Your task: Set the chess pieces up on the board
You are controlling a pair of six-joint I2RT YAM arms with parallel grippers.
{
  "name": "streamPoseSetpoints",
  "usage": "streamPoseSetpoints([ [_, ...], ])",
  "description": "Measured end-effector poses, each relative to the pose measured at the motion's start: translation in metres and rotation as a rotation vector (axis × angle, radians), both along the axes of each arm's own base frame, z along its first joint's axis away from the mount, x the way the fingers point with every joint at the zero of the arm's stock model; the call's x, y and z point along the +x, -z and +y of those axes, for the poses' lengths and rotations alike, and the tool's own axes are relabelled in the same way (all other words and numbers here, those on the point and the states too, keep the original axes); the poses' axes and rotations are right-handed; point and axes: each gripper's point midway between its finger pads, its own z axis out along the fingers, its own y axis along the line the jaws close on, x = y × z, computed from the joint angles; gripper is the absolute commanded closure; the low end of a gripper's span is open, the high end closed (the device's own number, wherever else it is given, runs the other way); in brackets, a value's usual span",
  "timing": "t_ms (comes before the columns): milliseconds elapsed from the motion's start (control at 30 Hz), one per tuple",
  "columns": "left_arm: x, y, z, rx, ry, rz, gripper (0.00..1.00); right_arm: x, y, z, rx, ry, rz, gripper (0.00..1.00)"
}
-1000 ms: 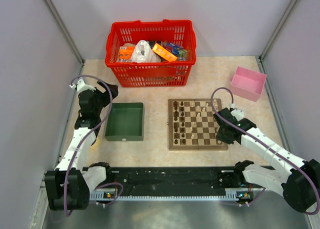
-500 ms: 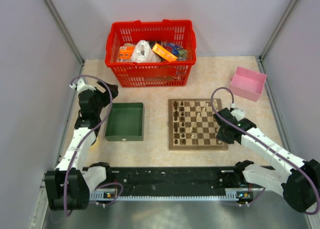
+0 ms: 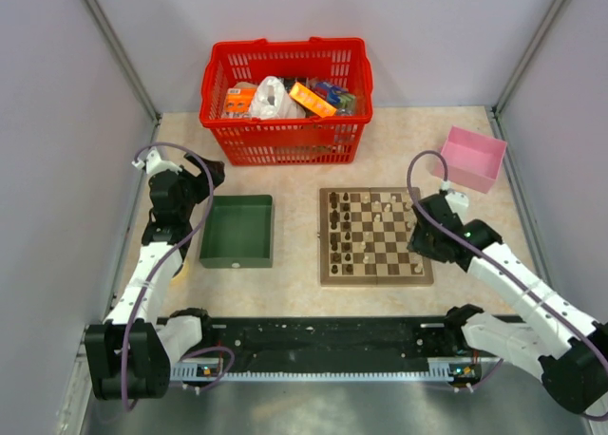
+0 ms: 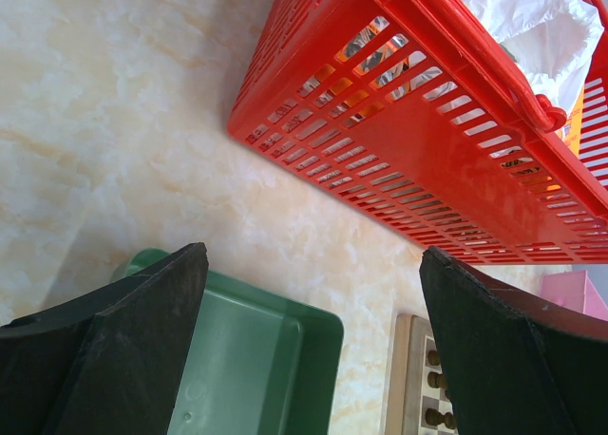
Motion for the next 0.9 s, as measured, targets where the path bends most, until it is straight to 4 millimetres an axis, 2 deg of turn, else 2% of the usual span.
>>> streamPoseSetpoints([
  [200,0.0,0.0,0.0,-0.003,0.0,0.0,0.01,0.037,-0.062,0.015,0.027,-0.081,-0.175,0.52],
  [367,0.0,0.0,0.0,-0.003,0.0,0.0,0.01,0.076,-0.078,0.033,-0.028,-0.151,-0.193,0.56],
  [533,0.0,0.0,0.001,0.003,-0.004,0.002,0.01,0.119,-0.058,0.054,-0.04,-0.217,-0.14,0.59],
  [767,-0.002,0.0,0.007,0.03,-0.028,0.006,0.01,0.155,-0.022,0.05,-0.042,-0.221,-0.06,0.61],
  [900,-0.002,0.001,0.01,0.034,-0.037,0.008,0.01,0.166,-0.006,0.048,-0.041,-0.23,-0.028,0.65],
])
